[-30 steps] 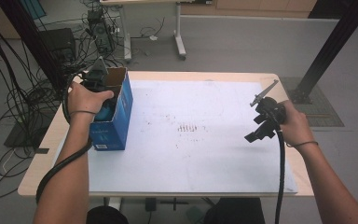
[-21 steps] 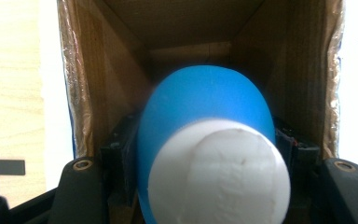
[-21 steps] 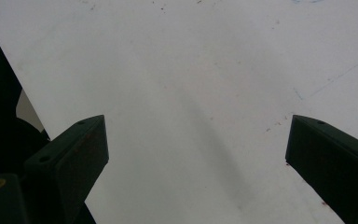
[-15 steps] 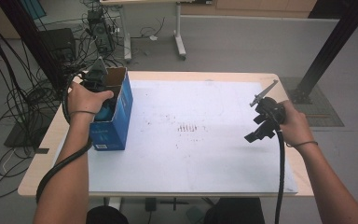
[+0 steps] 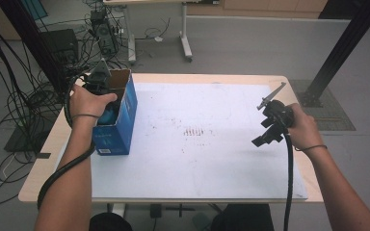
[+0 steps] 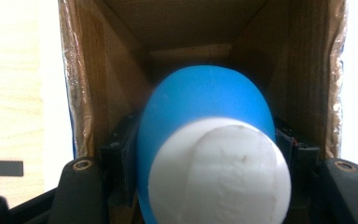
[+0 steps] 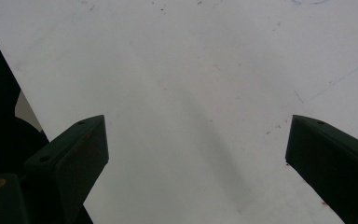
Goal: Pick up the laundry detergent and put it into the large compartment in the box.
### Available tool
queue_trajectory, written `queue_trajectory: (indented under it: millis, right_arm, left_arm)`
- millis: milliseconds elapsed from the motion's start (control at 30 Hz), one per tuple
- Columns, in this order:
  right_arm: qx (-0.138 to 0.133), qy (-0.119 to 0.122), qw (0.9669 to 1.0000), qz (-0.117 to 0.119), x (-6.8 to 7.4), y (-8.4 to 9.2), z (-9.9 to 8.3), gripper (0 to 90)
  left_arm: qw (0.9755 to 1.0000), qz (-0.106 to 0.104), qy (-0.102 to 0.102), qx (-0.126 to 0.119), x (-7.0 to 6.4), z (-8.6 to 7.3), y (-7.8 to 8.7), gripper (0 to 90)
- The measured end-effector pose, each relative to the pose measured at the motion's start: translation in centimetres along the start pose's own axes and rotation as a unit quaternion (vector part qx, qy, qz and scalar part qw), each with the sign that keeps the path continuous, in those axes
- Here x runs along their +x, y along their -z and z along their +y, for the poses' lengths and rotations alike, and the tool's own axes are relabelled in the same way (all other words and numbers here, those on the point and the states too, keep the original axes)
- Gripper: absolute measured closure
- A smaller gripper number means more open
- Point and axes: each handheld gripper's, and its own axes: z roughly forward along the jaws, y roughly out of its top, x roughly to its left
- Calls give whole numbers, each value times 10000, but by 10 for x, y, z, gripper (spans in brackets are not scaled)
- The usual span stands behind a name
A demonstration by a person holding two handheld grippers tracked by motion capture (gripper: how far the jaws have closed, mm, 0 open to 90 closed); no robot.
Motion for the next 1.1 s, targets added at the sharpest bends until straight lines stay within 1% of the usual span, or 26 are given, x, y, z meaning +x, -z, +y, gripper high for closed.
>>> queue_trajectory:
  millis: [100,533,1100]
  right_arm:
    - [0,1,10000,6,0,0,0,57]
    - [-12,2,10000,-2,1,1,1,57]
    - [3,34,10000,-1,2,0,4,56]
  left_arm:
    - [10000,-11,24,-14,0,0,0,374]
    - [10000,4,1,4,-1,0,0,374]
    - [10000,-13,73,-10,0,-1,0,374]
